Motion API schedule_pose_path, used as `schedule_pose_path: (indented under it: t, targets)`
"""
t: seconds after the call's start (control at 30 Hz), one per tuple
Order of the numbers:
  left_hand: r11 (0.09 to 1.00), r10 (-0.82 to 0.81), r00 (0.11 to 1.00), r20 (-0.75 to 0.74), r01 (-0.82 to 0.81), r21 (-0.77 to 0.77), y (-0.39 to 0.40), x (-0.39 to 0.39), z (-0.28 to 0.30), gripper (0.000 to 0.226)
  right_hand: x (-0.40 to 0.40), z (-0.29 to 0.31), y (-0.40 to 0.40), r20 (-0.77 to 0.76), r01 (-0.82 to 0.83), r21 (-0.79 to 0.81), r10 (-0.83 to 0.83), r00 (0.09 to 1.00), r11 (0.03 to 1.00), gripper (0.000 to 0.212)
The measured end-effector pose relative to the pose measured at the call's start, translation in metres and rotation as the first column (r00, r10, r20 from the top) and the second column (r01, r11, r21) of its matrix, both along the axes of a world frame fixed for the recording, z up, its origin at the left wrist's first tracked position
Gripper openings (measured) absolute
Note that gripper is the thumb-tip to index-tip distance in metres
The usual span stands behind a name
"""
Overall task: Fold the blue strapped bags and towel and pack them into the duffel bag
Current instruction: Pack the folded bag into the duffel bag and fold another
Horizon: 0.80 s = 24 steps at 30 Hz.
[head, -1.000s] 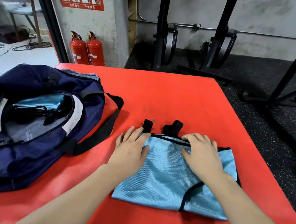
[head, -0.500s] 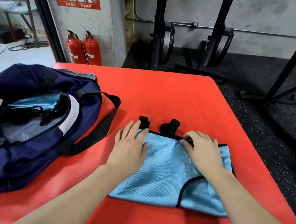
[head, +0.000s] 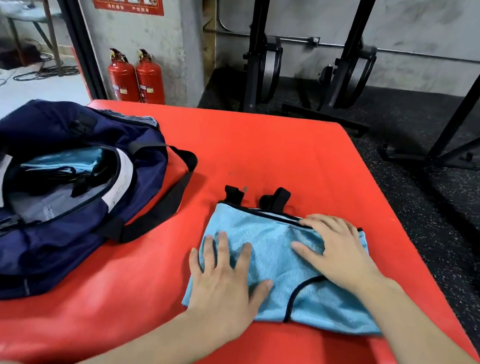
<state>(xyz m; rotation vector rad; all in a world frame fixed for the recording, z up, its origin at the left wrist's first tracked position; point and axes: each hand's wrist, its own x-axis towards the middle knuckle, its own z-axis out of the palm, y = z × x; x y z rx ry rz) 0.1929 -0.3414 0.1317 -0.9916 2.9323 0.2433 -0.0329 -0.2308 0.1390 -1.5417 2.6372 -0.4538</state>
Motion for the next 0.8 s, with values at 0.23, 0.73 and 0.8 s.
schedule_pose_path:
  t: [0.23,0.73,0.8]
  targets:
    - [0.975,-0.205,0.978,0.037,0.208,-0.083,-0.036,-0.006,-0.002,0.091,-0.001,-0.004,0.018,-0.052,0.081,0.094,-0.076,0.996,0.992,0.081]
    - [0.990,0.126,0.979,-0.159,-0.114,0.087,-0.038,-0.031,0.007,0.073,0.021,0.010,0.055,-0.022,0.217,0.098,-0.215,0.976,0.971,0.039]
    - [0.996,0.073,0.991,-0.116,-0.065,0.066,-0.035,-0.031,-0.004,0.080,0.022,0.006,0.061,0.025,0.204,0.050,-0.206,0.978,0.978,0.039]
